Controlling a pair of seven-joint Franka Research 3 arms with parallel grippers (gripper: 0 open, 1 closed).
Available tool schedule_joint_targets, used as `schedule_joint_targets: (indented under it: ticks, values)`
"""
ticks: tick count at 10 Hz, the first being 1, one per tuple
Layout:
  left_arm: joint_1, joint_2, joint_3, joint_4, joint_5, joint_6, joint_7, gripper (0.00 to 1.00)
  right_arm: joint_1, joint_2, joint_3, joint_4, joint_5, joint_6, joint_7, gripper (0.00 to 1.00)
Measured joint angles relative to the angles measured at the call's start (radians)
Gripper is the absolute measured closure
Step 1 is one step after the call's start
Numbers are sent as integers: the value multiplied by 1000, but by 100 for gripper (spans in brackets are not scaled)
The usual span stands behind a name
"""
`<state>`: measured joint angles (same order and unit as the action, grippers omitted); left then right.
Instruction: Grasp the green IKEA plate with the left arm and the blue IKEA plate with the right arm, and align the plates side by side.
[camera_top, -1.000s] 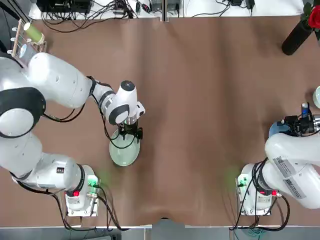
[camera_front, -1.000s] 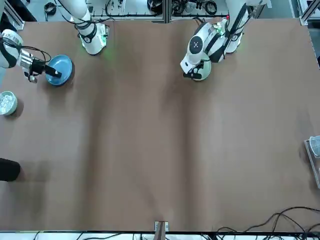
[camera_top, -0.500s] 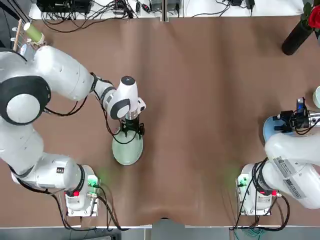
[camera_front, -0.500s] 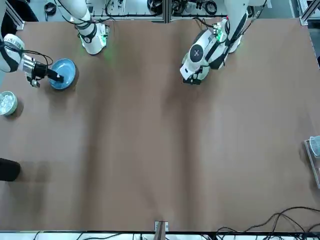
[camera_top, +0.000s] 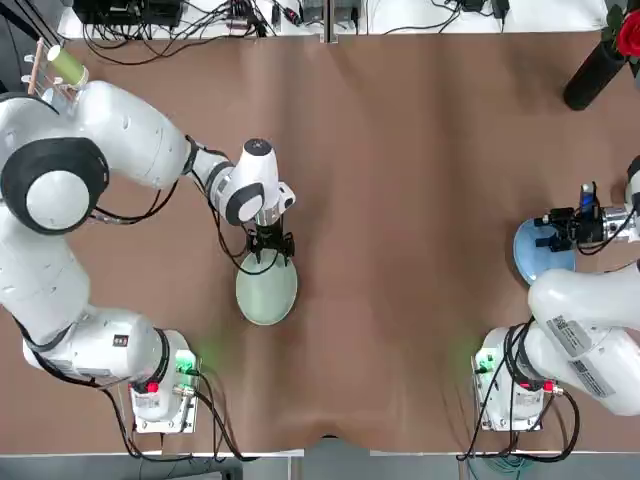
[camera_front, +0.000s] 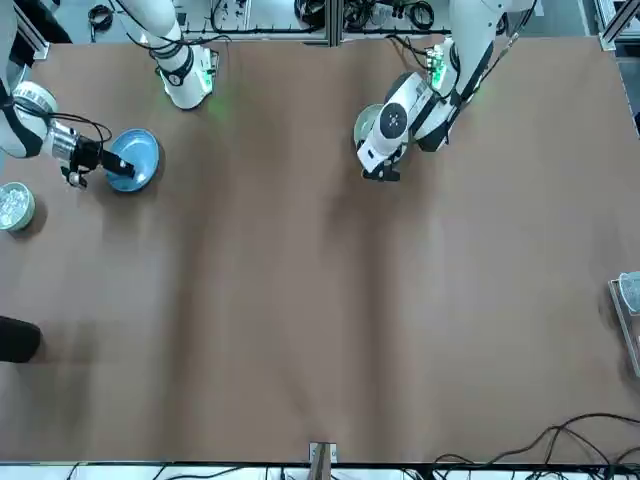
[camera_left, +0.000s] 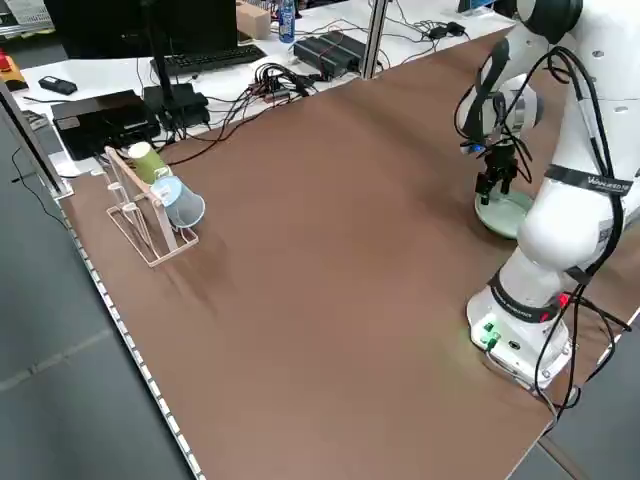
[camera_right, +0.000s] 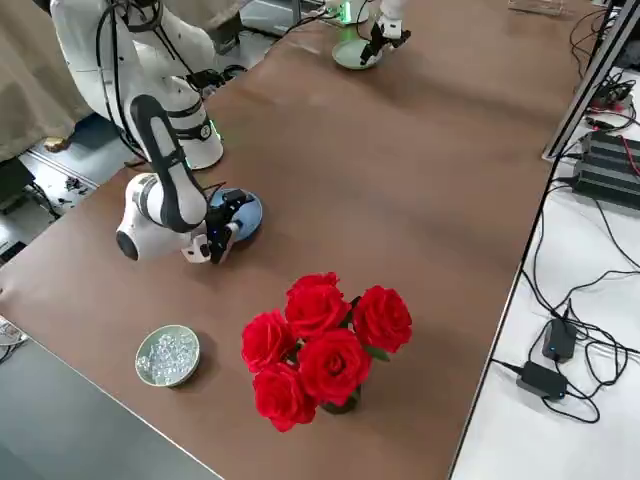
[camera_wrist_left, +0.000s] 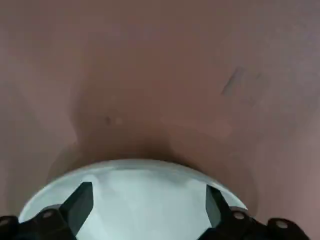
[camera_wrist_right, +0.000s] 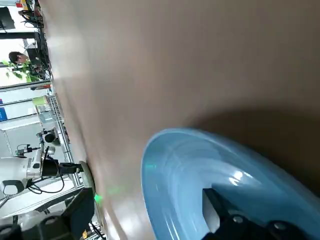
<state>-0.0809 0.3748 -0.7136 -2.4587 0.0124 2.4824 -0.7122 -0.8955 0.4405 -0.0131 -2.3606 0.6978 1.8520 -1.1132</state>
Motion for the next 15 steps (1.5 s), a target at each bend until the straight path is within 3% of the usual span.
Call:
schedule_joint_targets:
  ticks: [6,15]
  values:
    - [-2,52,33,82,18,1,0,0,184,14,7,1,129,3,-6,4]
    - [-2,127,88,201,64,0,0,0,379,26,9,1,313,20,-13,4]
